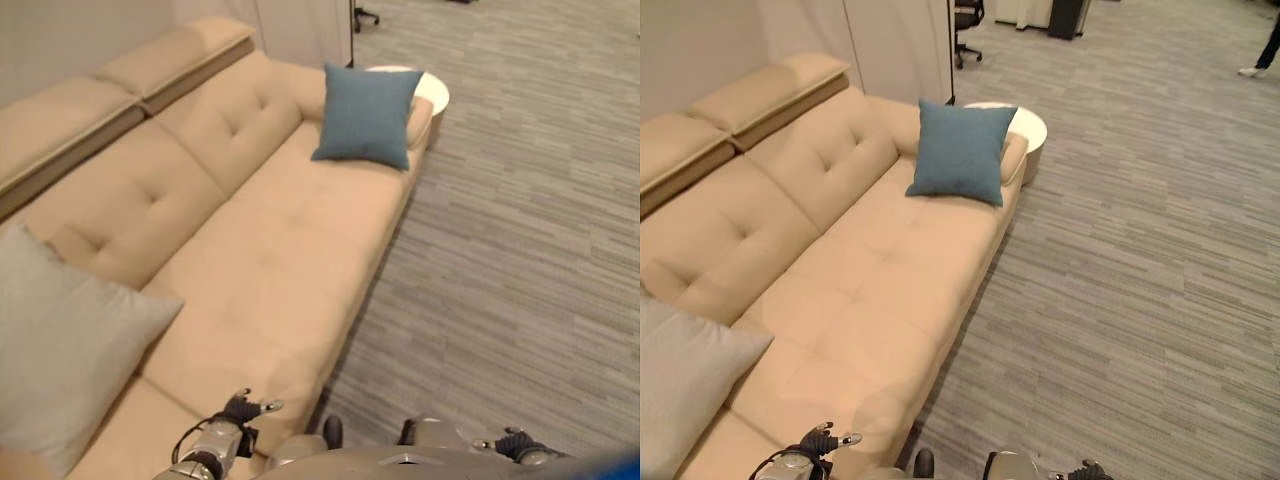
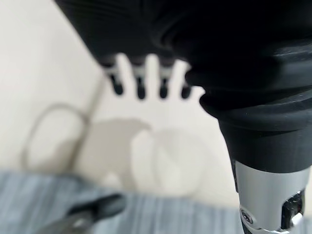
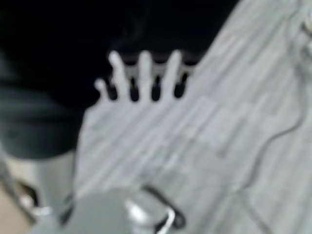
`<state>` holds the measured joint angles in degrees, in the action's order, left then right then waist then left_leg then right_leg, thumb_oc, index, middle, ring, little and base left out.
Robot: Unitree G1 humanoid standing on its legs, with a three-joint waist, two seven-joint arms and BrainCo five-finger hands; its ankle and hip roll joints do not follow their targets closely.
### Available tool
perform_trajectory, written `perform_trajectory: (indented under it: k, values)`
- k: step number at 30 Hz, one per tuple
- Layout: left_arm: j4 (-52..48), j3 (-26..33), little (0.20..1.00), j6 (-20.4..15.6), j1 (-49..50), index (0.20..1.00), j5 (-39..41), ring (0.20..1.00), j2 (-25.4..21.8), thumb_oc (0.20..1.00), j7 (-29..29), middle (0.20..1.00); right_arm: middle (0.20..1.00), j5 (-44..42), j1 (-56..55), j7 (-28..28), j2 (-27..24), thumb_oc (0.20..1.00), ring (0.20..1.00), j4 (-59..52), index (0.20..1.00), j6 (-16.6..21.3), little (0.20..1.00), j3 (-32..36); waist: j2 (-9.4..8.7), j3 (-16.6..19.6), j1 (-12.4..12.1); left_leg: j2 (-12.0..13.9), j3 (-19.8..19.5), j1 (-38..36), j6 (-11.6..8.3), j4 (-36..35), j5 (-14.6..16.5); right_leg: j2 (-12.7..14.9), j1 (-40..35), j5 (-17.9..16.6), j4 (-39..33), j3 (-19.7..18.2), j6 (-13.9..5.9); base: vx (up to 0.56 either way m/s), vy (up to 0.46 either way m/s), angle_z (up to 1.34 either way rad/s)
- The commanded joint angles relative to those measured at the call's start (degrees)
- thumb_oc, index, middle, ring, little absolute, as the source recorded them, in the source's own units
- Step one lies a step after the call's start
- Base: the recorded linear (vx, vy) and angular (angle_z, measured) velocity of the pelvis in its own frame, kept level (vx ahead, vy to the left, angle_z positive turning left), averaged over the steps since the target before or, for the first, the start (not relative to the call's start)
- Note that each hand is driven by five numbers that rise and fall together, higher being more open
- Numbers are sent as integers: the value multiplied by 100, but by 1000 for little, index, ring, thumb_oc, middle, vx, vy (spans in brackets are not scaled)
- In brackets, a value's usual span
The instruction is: Pick up all the scattered cushions and arrange them neatly on the sofa.
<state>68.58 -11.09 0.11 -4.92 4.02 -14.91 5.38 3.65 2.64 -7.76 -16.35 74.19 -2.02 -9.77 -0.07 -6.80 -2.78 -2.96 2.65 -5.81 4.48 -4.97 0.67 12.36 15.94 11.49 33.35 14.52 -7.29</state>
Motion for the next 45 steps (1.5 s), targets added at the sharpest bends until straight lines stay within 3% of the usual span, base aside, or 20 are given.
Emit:
perform_trajectory:
  k: [1, 3, 7, 8, 9, 10, 11, 12, 13, 14, 16, 19, 22, 23, 26, 28, 31, 36, 41, 45]
  values:
    - [90, 195, 1000, -67, 50, 1000, 150, 1000, -32, 1000, 99, 1000, 1000, 16, 293, -69, -256, 1000, 1000, 53, 1000, 33, 1000, -37, -97, -124, -118, -35, -441, 205, -214, 288, -38, -546, -624, -1498, -1945, 298, 74, 347, -152, -19]
    - [185, 271, 1000, -69, 93, 1000, 102, 1000, -32, 1000, 106, 1000, 1000, 68, 341, -83, -253, 1000, 1000, 43, 1000, -4, 1000, -80, -163, -105, -23, 11, -483, -120, -333, 183, 169, -609, -554, -1906, -2957, 314, -77, 490, -228, -23]
    - [273, 294, 1000, -62, 152, 1000, 53, 1000, 12, 1000, 111, 1000, 1000, 54, 292, -60, -226, 1000, 1000, 96, 1000, -9, 1000, -89, -195, 33, 42, 86, -471, -271, -481, 585, 315, -748, -791, -1870, -3111, 205, 19, 334, -185, 15]
    - [294, 308, 1000, -71, 154, 1000, 134, 1000, 63, 1000, 113, 1000, 1000, -20, 265, -89, -231, 1000, 1000, 143, 1000, -3, 1000, -20, -251, 49, -3, 151, -368, 13, -740, 1456, 7, -775, -1105, -1849, -3306, 320, 101, 188, -237, 29]
    - [285, 297, 1000, -71, 123, 1000, 171, 1000, 75, 1000, 111, 1000, 1000, -81, 275, -130, -245, 1000, 1000, 128, 1000, 12, 1000, 10, -317, -35, -65, 193, -296, 334, -839, 2154, -130, -743, -1266, -1848, -3387, 340, 135, 188, -237, 23]
    - [286, 297, 1000, -71, 120, 1000, 171, 1000, 71, 1000, 111, 1000, 1000, -80, 277, -130, -241, 1000, 1000, 128, 1000, 12, 1000, 11, -334, -20, -51, 176, -306, 361, -836, 2149, -150, -724, -1243, -1854, -3387, 349, 133, 204, -326, -18]
    - [251, 223, 1000, -73, 39, 1000, 235, 1000, 100, 1000, 126, 1000, 1000, -216, 291, -193, -302, 1000, 1000, 94, 1000, 19, 1000, 28, -501, -197, -238, 170, -218, 1106, -772, 3114, -276, -720, -1535, -1688, -3517, 285, 302, 318, -314, 7]
    - [224, 160, 1000, -66, 11, 1000, 242, 1000, 107, 1000, 133, 1000, 1000, -272, 308, -202, -325, 1000, 1000, 85, 1000, 8, 1000, 39, -517, -203, -309, 51, -128, 1530, -684, 2965, -187, -742, -1685, -1620, -3602, 225, 327, 656, -350, 24]
    - [176, 51, 1000, -60, -10, 1000, 123, 1000, 122, 1000, 137, 1000, 1000, -324, 295, -222, -327, 1000, 1000, 67, 1000, 35, 1000, 37, -408, -137, -344, -58, 45, 1630, -602, 1652, -246, -888, -1909, -1517, -3770, 193, 244, 492, -116, 64]
    - [176, 51, 1000, -60, -10, 1000, 123, 1000, 122, 1000, 137, 1000, 1000, -324, 295, -222, -327, 1000, 1000, 67, 1000, 35, 1000, 37, -409, -143, -346, -60, 46, 1617, -602, 1641, -251, -886, -1916, -1516, -3771, 191, 243, 563, -46, 27]
    - [177, 93, 1000, -41, 72, 1000, 67, 1000, 150, 1000, 156, 1000, 1000, -280, 285, -240, -335, 1000, 1000, 70, 1000, 43, 1000, 3, -211, -33, -463, -169, -109, 1725, -648, 598, -890, -1171, -2170, -1322, -3830, 28, 224, 529, -2, -39]
    - [270, 177, 1000, -11, 192, 1000, 52, 1000, 161, 1000, 178, 1000, 1000, -73, 333, -188, -301, 1000, 1000, 42, 1000, 32, 1000, -81, -112, 76, -596, -279, -248, 1385, -430, 588, -747, -1012, -2306, -918, -2928, -40, 109, 450, 102, -66]
    - [211, 202, 1000, -19, 172, 1000, 117, 1000, 99, 1000, 151, 1000, 1000, 14, 435, -174, -276, 1000, 1000, -34, 1000, 62, 1000, -117, -5, 33, -612, -269, -168, 982, -199, 478, -583, -569, -1763, -1431, -1336, 124, -151, 237, 127, -98]
    - [205, 199, 1000, -14, 138, 1000, 117, 1000, 77, 1000, 149, 1000, 1000, 10, 467, -164, -267, 1000, 1000, -50, 1000, 58, 1000, -129, 62, 31, -572, -216, -217, 814, -164, 379, -563, -535, -1531, -1534, -970, 159, -116, 233, 100, -49]
    - [179, 186, 1000, -31, 102, 1000, 138, 1000, 38, 1000, 167, 1000, 1000, 13, 479, -164, -246, 1000, 1000, -87, 1000, 71, 1000, -155, 108, 8, -500, -171, -261, 539, -137, 279, -475, -418, -1280, -1612, -710, 319, -64, 182, 38, 16]
    - [123, 249, 1000, -61, 91, 1000, 219, 1000, -6, 1000, 174, 1000, 1000, 63, 507, -157, -229, 1000, 1000, -121, 1000, 67, 1000, -217, 112, 10, -540, -109, -312, 291, -180, 147, -369, -221, -1089, -1572, -1333, 754, 19, 270, -106, 26]
    - [130, 250, 1000, -62, 53, 1000, 177, 1000, -38, 1000, 186, 1000, 1000, 65, 548, -155, -196, 1000, 1000, -162, 1000, 71, 1000, -252, 48, -14, -508, -91, -403, 160, -247, 103, -295, -369, -1042, -1611, -2071, 575, 15, 198, -136, 11]
    - [248, 286, 1000, -91, 61, 1000, 160, 1000, -41, 1000, 232, 1000, 1000, -15, 601, -128, -118, 1000, 1000, -183, 1000, 63, 1000, -315, -104, 52, -264, -81, -932, -136, -354, 189, 73, -690, -706, -2076, -3168, -925, -130, 303, -184, 36]
    - [348, 274, 1000, -70, 90, 1000, 211, 1000, 51, 1000, 214, 1000, 1000, -142, 473, -146, -170, 1000, 1000, -181, 1000, 114, 1000, -260, -202, 169, -297, 112, -1104, 32, -553, 525, 249, -660, -998, -1923, -3311, -588, -44, 154, -198, 76]
    - [292, 108, 1000, -50, 23, 1000, 165, 1000, 131, 1000, 165, 1000, 1000, -298, 388, -206, -286, 1000, 1000, -292, 1000, 183, 1000, -147, -308, 57, -244, 255, -711, 511, -702, 1175, 242, -579, -1327, -1768, -3489, -32, 48, 32, -176, 75]
